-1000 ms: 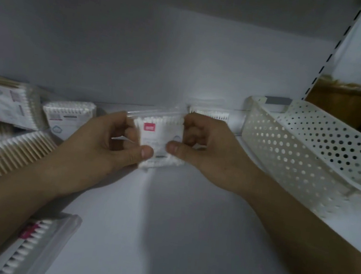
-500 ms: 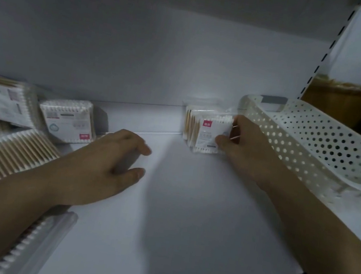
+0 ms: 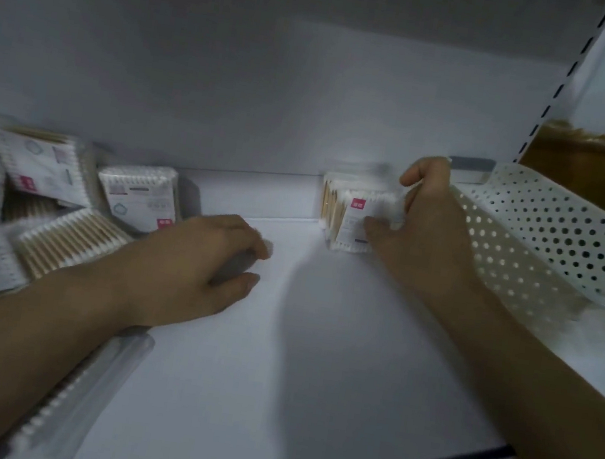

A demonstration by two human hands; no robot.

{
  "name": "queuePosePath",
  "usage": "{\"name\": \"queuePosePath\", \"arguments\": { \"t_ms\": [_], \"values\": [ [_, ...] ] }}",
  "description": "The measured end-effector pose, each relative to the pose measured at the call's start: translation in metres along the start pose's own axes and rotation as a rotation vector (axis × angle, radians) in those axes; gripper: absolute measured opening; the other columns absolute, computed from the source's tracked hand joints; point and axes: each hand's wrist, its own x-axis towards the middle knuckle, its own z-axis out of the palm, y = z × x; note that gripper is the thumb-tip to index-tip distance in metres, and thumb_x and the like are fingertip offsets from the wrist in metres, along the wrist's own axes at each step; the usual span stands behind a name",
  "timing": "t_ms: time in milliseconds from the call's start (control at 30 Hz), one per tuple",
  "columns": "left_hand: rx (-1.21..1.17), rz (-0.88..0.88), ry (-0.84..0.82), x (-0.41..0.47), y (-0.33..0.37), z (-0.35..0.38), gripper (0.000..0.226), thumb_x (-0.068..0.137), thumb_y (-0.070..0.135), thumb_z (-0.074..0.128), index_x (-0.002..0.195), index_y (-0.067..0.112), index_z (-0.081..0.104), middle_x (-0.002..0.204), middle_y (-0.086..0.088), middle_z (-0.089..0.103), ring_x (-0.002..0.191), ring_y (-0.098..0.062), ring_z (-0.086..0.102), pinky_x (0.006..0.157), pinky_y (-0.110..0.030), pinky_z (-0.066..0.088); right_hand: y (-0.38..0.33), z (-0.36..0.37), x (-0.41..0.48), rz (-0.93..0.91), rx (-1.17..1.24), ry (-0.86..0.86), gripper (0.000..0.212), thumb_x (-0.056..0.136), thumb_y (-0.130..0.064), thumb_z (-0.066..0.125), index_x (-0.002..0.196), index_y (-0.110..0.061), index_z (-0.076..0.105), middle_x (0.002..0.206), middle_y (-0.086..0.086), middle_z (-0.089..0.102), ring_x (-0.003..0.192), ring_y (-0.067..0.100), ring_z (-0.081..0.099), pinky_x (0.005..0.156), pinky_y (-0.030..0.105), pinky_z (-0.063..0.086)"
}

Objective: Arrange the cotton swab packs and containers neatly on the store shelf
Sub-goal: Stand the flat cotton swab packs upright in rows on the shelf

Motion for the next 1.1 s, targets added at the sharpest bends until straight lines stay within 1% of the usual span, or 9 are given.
{"name": "queuePosePath", "arguments": {
  "t_ms": [100,233,367,467,700,833,900,1000,1100],
  "values": [
    [-0.017,0.048,0.145,0.005,0.014,-0.015,0.022,0.090,0.034,0.064,0.105,0.021,0.073,0.103,0.009,0.071,0.089,-0.003,0.066,0.079,-0.009,0.046,-0.016,0.000,-0.012,-0.159,0.014,0.003,0.042,0.077,-0.008,0.070,0.098,-0.025,0.039,0.076,-0.014,0.044,0.063,0.007,0.047,0.059,0.031,0.037],
    [-0.045,-0.025,0.290,0.012,0.019,-0.039,0.012,0.088,0.011,0.068,0.096,0.016,0.075,0.092,0.005,0.073,0.081,0.003,0.064,0.068,-0.012,0.049,-0.033,0.004,-0.027,-0.308,0.007,-0.063,0.032,0.082,-0.011,0.065,0.096,-0.025,0.040,0.082,-0.009,0.049,0.066,0.014,0.052,0.060,0.034,0.044],
    [0.069,-0.082,0.242,0.007,0.017,-0.067,0.015,0.086,0.007,0.067,0.096,0.014,0.075,0.090,0.000,0.073,0.076,-0.013,0.066,0.070,-0.002,0.040,-0.033,0.007,-0.038,-0.485,-0.008,-0.172,0.025,0.083,-0.012,0.063,0.099,-0.020,0.046,0.083,-0.008,0.044,0.066,0.022,0.049,0.061,0.043,0.046],
    [0.232,-0.083,0.182,-0.014,0.024,-0.085,0.017,0.085,0.016,0.062,0.097,0.016,0.075,0.090,-0.001,0.073,0.076,-0.019,0.066,0.073,-0.022,0.047,-0.041,0.006,-0.040,-0.482,-0.077,-0.326,0.019,0.091,-0.020,0.061,0.103,-0.026,0.047,0.089,-0.009,0.046,0.073,0.019,0.054,0.067,0.039,0.046],
    [0.348,-0.164,0.155,-0.095,0.027,-0.111,0.014,0.088,0.019,0.065,0.098,0.017,0.074,0.092,0.001,0.072,0.078,-0.018,0.065,0.070,-0.035,0.054,-0.097,0.023,-0.064,-0.444,0.106,-0.702,0.017,0.096,-0.042,0.061,0.109,-0.032,0.062,0.097,-0.014,0.059,0.089,0.007,0.057,0.085,0.033,0.050],
    [0.353,-0.243,0.148,-0.124,0.028,-0.110,0.025,0.088,0.028,0.058,0.103,0.015,0.073,0.098,0.000,0.070,0.085,-0.020,0.066,0.073,-0.034,0.053,-0.138,0.037,-0.083,-0.446,0.128,-0.861,0.042,0.090,-0.067,0.053,0.111,-0.033,0.065,0.100,-0.014,0.063,0.090,0.005,0.061,0.086,0.039,0.054],
    [0.338,-0.289,0.167,-0.129,0.025,-0.110,0.026,0.088,0.027,0.059,0.106,0.016,0.073,0.100,0.000,0.069,0.087,-0.019,0.065,0.074,-0.033,0.051,-0.154,0.043,-0.092,-0.460,0.084,-0.905,0.041,0.085,-0.075,0.054,0.092,-0.035,0.064,0.092,-0.014,0.063,0.083,0.005,0.060,0.073,0.035,0.053],
    [0.293,-0.319,0.204,-0.128,0.020,-0.107,0.020,0.092,0.020,0.065,0.109,0.017,0.073,0.105,0.001,0.069,0.090,-0.016,0.065,0.077,-0.030,0.050,-0.170,0.051,-0.101,-0.479,0.049,-0.888,0.039,0.078,-0.071,0.068,0.073,-0.035,0.054,0.079,-0.014,0.058,0.072,0.005,0.055,0.056,0.029,0.039],
    [0.244,-0.309,0.228,-0.118,0.016,-0.101,0.021,0.092,0.014,0.068,0.112,0.020,0.071,0.107,0.005,0.067,0.094,-0.012,0.063,0.079,-0.023,0.046,-0.165,0.052,-0.088,-0.361,0.105,-0.992,0.037,0.076,-0.056,0.079,0.090,-0.031,0.055,0.091,-0.011,0.062,0.080,0.008,0.059,0.071,0.035,0.051]
  ]
}}
